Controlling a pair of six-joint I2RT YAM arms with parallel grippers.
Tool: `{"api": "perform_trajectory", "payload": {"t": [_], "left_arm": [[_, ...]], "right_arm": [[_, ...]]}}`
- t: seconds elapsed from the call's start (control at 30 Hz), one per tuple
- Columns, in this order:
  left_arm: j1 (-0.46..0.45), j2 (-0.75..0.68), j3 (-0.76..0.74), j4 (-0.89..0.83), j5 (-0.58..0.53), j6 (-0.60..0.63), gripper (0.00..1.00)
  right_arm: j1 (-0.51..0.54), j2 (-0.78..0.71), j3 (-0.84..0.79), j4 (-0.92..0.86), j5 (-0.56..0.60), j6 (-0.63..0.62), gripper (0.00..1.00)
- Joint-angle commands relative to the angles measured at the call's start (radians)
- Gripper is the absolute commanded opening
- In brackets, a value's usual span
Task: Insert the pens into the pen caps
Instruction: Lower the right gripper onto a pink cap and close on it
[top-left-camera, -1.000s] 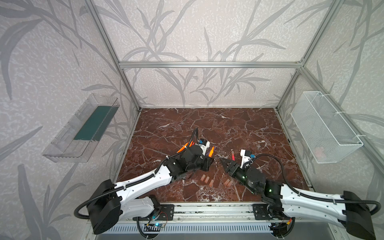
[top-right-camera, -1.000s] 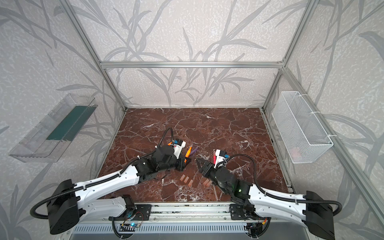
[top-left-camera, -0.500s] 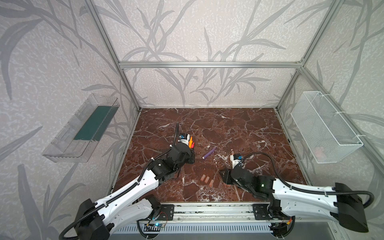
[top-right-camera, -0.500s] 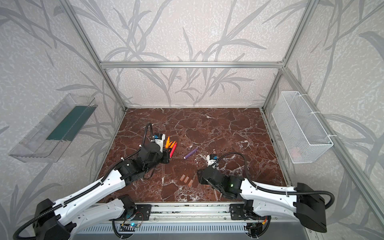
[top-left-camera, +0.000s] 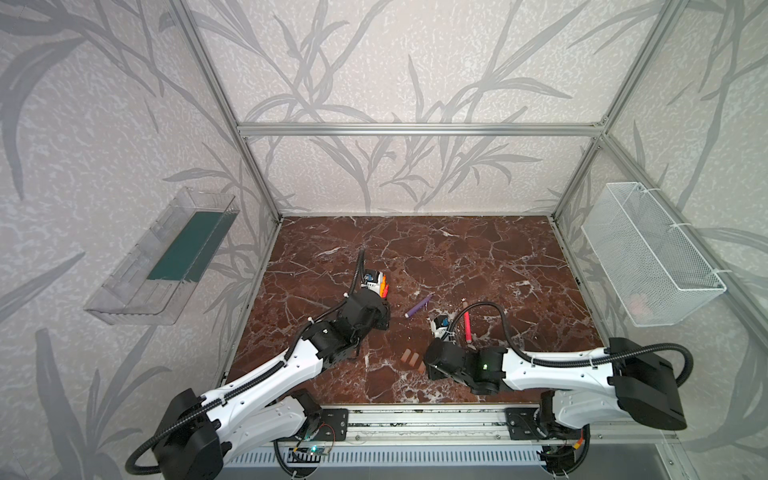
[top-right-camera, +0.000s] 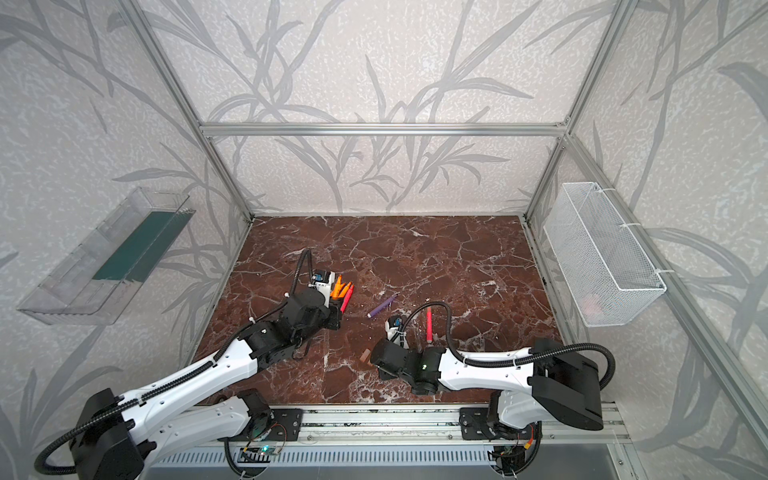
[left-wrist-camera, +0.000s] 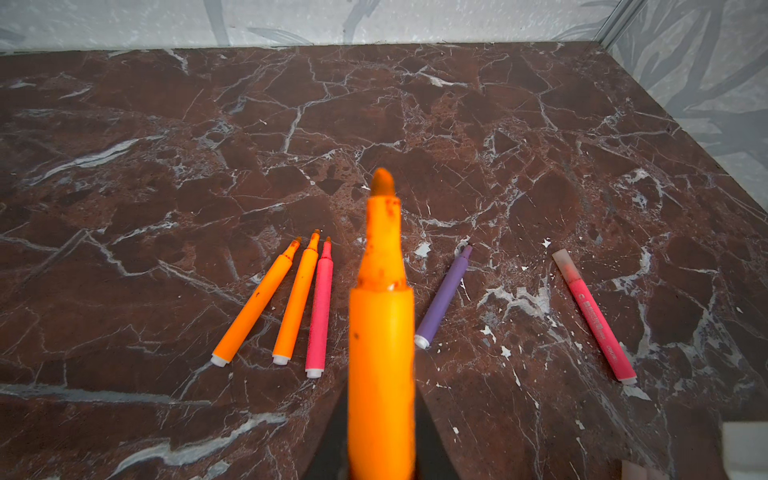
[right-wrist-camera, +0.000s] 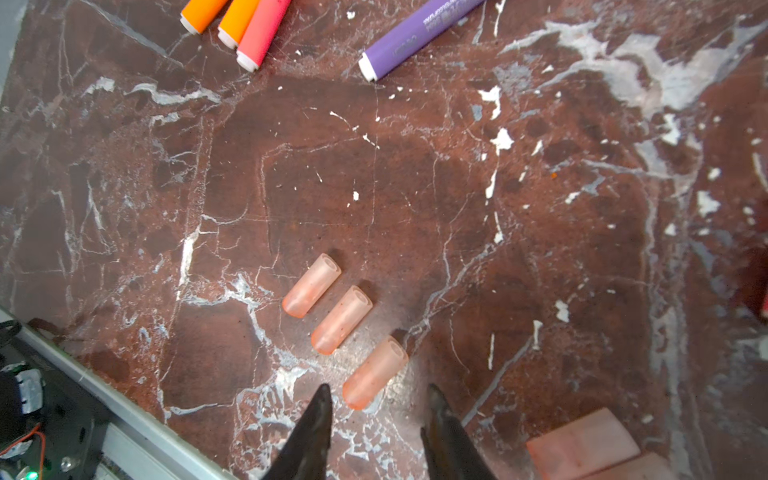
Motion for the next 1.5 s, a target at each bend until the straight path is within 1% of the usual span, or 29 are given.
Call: {"api": "perform_trajectory", "payload": {"t": [0.0, 0.13, 0.33, 0.8, 1.13, 1.37, 1.47], "left_arm": [[-0.001, -0.032, 0.009, -0.002, -0.042, 0.012, 0.0], [0.0, -0.066, -0.007, 0.0, -0.061, 0.014, 0.0], [0.0, -0.058, -0.003, -0.003, -0.067, 0.012, 0.0], [-0.001, -0.045, 0.004, -0.009, -0.064, 0.009, 0.0], [0.0, -0.044, 0.003, -0.009, -0.067, 0.008, 0.0], [0.0, -0.042, 0.005, -0.009, -0.065, 0.008, 0.0], [-0.001, -0.04, 0.005, -0.005, -0.058, 0.009, 0.0]], "right_arm": [[0.013, 0.04, 0.04, -0.058, 0.029, -0.018, 0.37], [0.02, 0.105, 0.075, -0.068, 0.03, -0.024, 0.37], [0.032, 0.167, 0.112, -0.086, 0.04, -0.019, 0.37], [0.058, 0.215, 0.124, -0.153, 0.095, 0.016, 0.37], [0.067, 0.269, 0.179, -0.22, 0.128, 0.024, 0.36], [0.067, 0.311, 0.212, -0.263, 0.15, 0.039, 0.33], [0.067, 0.313, 0.203, -0.247, 0.145, 0.045, 0.32]]}}
